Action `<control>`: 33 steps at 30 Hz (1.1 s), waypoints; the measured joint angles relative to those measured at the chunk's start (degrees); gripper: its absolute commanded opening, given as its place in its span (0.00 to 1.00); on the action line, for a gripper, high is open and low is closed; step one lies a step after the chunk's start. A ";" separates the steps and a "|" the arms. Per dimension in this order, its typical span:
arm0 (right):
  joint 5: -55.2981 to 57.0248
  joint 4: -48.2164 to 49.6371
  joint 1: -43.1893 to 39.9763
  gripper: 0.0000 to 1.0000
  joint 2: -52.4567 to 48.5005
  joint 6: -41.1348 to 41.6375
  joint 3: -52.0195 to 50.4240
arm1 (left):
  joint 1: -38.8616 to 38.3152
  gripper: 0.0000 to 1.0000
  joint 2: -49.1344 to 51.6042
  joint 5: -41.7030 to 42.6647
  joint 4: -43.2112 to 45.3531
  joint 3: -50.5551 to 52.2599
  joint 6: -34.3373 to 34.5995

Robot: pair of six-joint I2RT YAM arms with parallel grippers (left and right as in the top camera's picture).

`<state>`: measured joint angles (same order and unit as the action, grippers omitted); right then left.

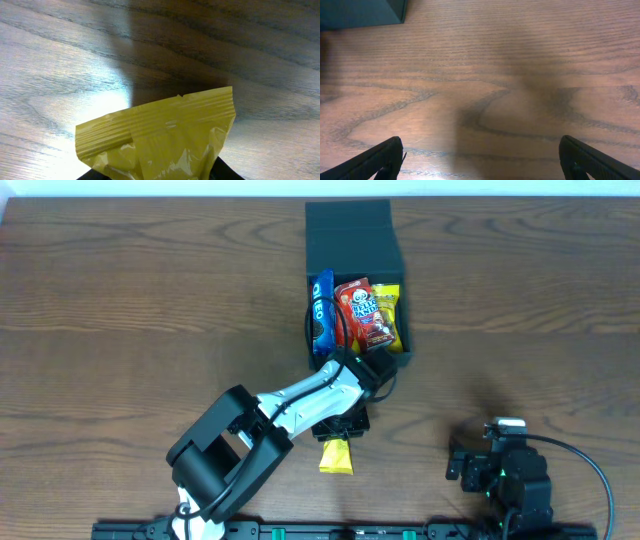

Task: Pack container
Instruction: 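Lift the yellow bar and place it into the black box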

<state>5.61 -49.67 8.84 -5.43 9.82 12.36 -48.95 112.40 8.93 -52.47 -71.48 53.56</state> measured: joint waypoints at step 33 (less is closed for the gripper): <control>-0.02 0.00 0.00 0.99 0.00 0.00 0.00 | -2.34 0.28 -1.95 -5.84 -10.45 -22.05 -8.07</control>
<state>5.58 -49.67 8.84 -5.43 9.82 12.36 -51.29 110.45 3.09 -62.92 -93.54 45.50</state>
